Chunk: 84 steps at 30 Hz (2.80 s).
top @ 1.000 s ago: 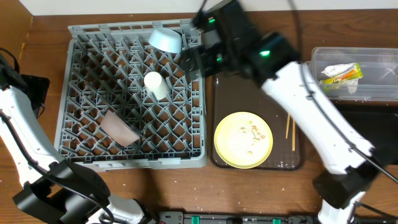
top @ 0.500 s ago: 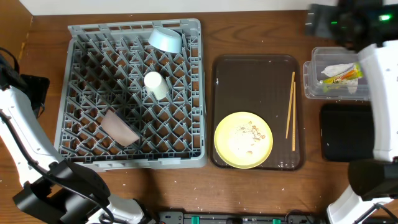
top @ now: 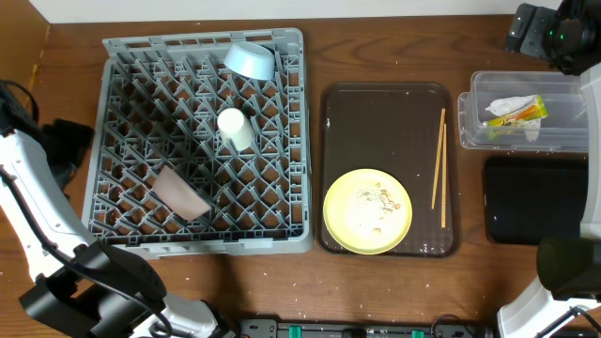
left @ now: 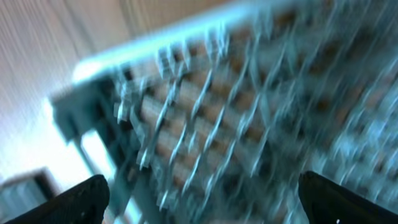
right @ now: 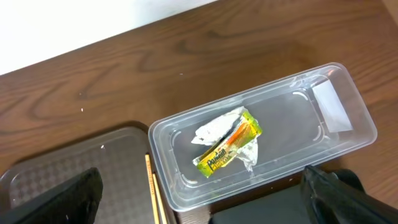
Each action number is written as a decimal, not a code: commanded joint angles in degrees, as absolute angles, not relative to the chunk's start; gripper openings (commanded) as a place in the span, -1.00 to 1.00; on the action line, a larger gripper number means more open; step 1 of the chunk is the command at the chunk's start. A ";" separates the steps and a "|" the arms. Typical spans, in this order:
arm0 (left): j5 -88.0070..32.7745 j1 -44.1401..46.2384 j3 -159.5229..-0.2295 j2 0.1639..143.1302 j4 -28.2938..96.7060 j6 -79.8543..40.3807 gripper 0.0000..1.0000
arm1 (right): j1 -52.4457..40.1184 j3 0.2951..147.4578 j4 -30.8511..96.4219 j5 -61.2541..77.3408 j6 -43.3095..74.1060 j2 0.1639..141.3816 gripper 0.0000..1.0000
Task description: Sort waste into correct bins and load items into the dishwasher
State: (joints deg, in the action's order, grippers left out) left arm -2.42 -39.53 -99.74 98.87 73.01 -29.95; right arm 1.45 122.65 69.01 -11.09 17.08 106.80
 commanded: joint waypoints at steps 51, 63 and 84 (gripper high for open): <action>-7.86 -10.20 -75.20 89.45 72.73 -26.89 -0.84 | 2.07 122.89 69.06 -11.75 16.21 106.04 0.99; -8.27 -10.20 -73.34 95.29 60.34 -26.89 -0.84 | 2.07 122.89 69.06 -11.75 16.21 106.04 0.99; -2.46 -16.38 -78.63 80.44 56.18 -26.92 -0.24 | 2.07 122.89 69.06 -11.75 16.21 106.04 0.99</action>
